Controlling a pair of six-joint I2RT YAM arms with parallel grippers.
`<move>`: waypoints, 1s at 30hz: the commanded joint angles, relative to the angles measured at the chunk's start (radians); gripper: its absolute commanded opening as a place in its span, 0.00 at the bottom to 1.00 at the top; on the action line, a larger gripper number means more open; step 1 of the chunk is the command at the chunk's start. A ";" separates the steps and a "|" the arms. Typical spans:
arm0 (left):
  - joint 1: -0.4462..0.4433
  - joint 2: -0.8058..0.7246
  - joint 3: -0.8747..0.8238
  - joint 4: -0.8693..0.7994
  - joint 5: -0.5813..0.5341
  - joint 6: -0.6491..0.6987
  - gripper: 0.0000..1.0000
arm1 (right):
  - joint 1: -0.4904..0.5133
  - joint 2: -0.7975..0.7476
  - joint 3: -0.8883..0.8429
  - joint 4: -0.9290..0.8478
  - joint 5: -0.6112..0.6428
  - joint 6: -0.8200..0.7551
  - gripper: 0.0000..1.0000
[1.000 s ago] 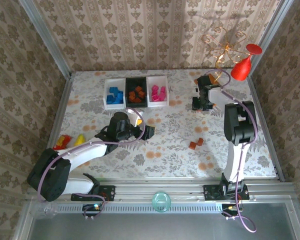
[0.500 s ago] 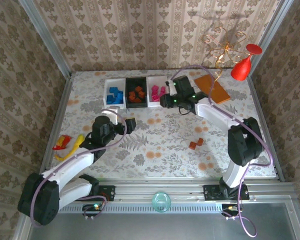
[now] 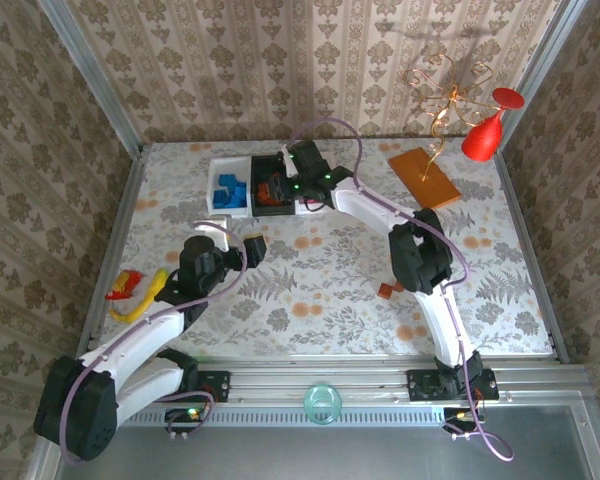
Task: Sort the legos into containers by color
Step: Place the lego in the container, then pick up the lego from the bottom-center of the table.
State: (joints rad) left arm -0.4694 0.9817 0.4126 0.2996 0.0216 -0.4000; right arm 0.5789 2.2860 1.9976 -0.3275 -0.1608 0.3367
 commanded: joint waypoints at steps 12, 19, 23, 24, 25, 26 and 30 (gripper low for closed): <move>-0.001 0.053 0.030 0.077 0.156 -0.010 0.96 | -0.010 -0.316 -0.281 -0.020 0.110 -0.050 0.63; -0.132 0.141 0.093 0.092 0.205 0.088 0.95 | -0.026 -0.601 -0.731 -0.085 0.273 -0.023 0.68; -0.201 0.190 0.125 0.088 0.211 0.142 0.95 | -0.043 -0.734 -0.950 -0.109 0.297 0.053 0.69; -0.212 0.202 0.130 0.087 0.213 0.149 0.95 | -0.044 -0.760 -0.990 -0.119 0.307 0.068 0.69; -0.219 0.212 0.135 0.087 0.215 0.155 0.95 | -0.042 -0.789 -1.030 -0.130 0.311 0.085 0.70; -0.226 0.222 0.139 0.088 0.220 0.159 0.95 | -0.042 -0.815 -1.065 -0.143 0.311 0.099 0.70; -0.249 0.259 0.156 0.098 0.258 0.172 0.95 | -0.032 -0.882 -1.160 -0.197 0.318 0.138 0.70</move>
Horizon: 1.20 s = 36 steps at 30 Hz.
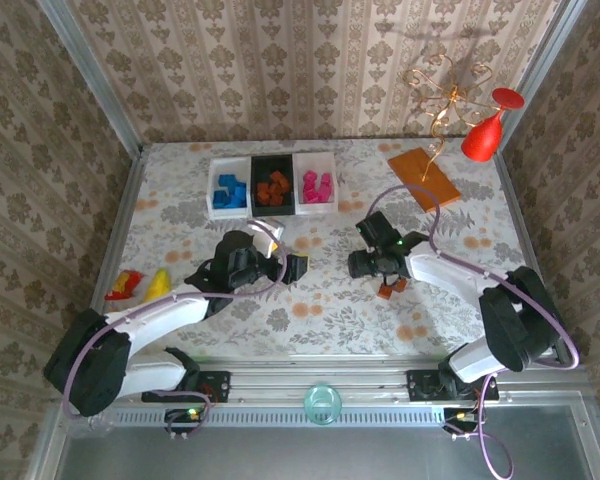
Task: Sort the legos into containers by color
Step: Pick up the lego from the bottom-center of the table.
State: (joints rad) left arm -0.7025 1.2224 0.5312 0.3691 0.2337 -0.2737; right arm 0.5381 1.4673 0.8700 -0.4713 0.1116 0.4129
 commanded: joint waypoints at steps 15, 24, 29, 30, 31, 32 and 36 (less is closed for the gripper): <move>-0.107 0.143 0.120 0.003 0.220 0.131 0.94 | 0.054 -0.244 -0.200 -0.145 0.026 0.183 0.69; -0.109 0.143 0.120 -0.005 0.190 0.131 0.94 | 0.054 -0.194 -0.235 -0.070 0.004 0.203 0.68; -0.109 0.135 0.119 -0.012 0.178 0.136 0.94 | 0.054 -0.153 -0.230 -0.010 0.006 0.202 0.67; -0.109 0.134 0.119 -0.013 0.176 0.137 0.94 | 0.054 -0.146 -0.229 0.000 0.008 0.203 0.66; -0.109 0.134 0.119 -0.013 0.176 0.137 0.94 | 0.054 -0.141 -0.229 0.008 0.009 0.203 0.66; -0.109 0.132 0.119 -0.016 0.174 0.138 0.94 | 0.054 -0.131 -0.227 0.016 0.012 0.202 0.66; -0.109 0.129 0.119 -0.019 0.171 0.140 0.94 | 0.054 -0.094 -0.219 0.040 0.019 0.200 0.65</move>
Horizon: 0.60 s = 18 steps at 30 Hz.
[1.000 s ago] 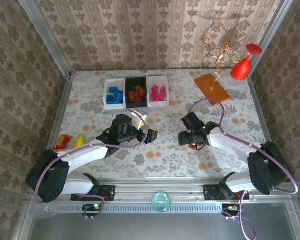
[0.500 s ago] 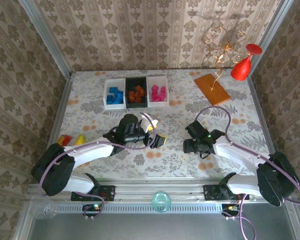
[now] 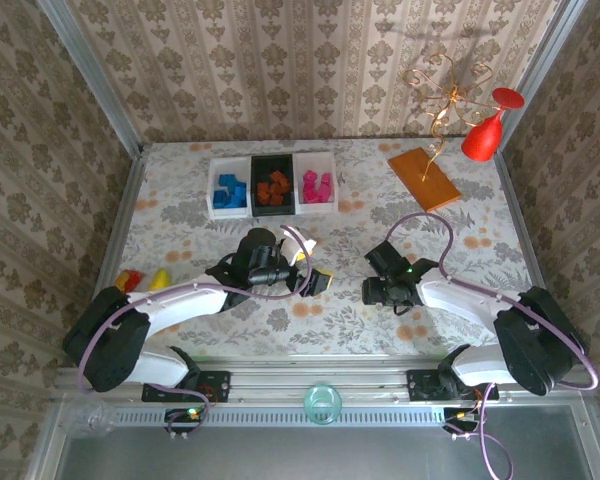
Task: Sort the legos into containers by color
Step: Pick up the lego from the bottom-center of the table.
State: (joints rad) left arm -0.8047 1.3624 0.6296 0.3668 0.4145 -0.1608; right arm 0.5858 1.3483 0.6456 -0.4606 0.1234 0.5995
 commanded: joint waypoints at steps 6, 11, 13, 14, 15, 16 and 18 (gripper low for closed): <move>-0.007 -0.017 0.019 -0.020 -0.011 0.029 0.95 | 0.006 0.080 0.012 0.060 0.043 -0.002 0.62; -0.007 -0.016 0.019 -0.021 -0.016 0.030 0.95 | 0.009 0.116 0.016 0.093 0.064 -0.015 0.54; -0.007 -0.016 0.019 -0.022 -0.017 0.031 0.95 | 0.010 0.130 0.021 0.103 0.065 -0.018 0.50; -0.007 -0.014 0.018 -0.020 -0.020 0.032 0.95 | 0.010 0.136 0.025 0.109 0.064 -0.021 0.47; -0.007 -0.013 0.018 -0.020 -0.024 0.032 0.95 | 0.011 0.141 0.027 0.116 0.062 -0.023 0.45; -0.007 -0.016 0.018 -0.020 -0.028 0.032 0.95 | 0.012 0.142 0.029 0.122 0.060 -0.023 0.43; -0.007 -0.020 0.014 -0.021 -0.050 0.031 0.95 | 0.015 0.141 0.034 0.139 0.056 -0.027 0.40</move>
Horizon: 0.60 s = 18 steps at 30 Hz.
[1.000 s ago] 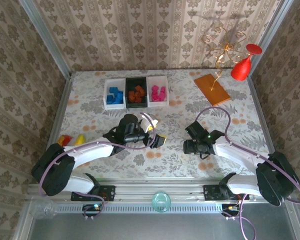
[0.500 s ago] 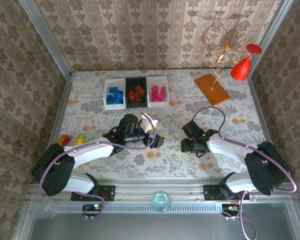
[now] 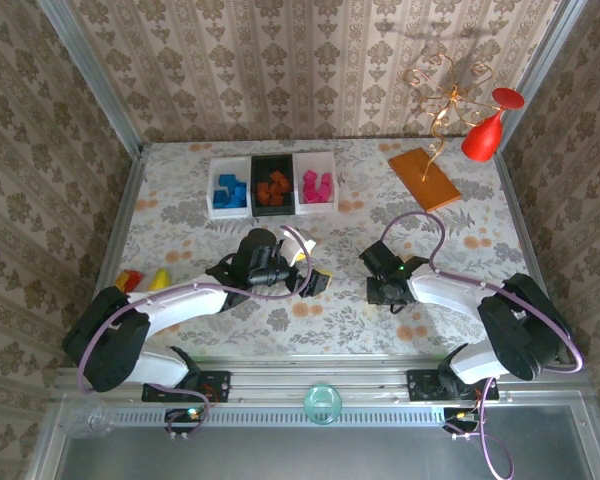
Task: Sort the legos into containers by color
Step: Pick up the lego from the bottom-center of the table.
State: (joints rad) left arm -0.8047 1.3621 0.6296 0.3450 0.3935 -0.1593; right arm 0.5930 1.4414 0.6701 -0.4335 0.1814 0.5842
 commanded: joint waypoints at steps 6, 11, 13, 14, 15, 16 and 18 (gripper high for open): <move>-0.005 -0.050 -0.004 -0.006 -0.107 0.036 0.95 | 0.013 0.045 0.023 0.150 0.002 -0.016 0.34; 0.004 -0.064 -0.010 -0.011 -0.146 0.031 0.95 | 0.016 0.033 0.033 0.165 -0.013 -0.024 0.33; 0.008 -0.067 -0.010 -0.020 -0.177 0.025 0.95 | 0.023 0.023 0.041 0.181 -0.028 -0.030 0.34; 0.012 -0.069 -0.010 -0.027 -0.199 0.019 0.95 | 0.026 0.017 0.047 0.195 -0.039 -0.033 0.33; 0.015 -0.071 -0.011 -0.034 -0.224 0.013 0.95 | 0.028 0.013 0.056 0.213 -0.052 -0.035 0.34; 0.021 -0.075 -0.013 -0.039 -0.248 0.005 0.95 | 0.029 0.013 0.066 0.227 -0.067 -0.036 0.33; 0.043 -0.088 -0.022 -0.051 -0.300 -0.024 0.96 | 0.031 0.024 0.102 0.267 -0.107 -0.035 0.33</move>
State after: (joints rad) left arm -0.7872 1.3128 0.6270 0.3248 0.1944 -0.1562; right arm 0.6159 1.4532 0.7147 -0.2855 0.1352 0.5636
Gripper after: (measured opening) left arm 0.954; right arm 0.334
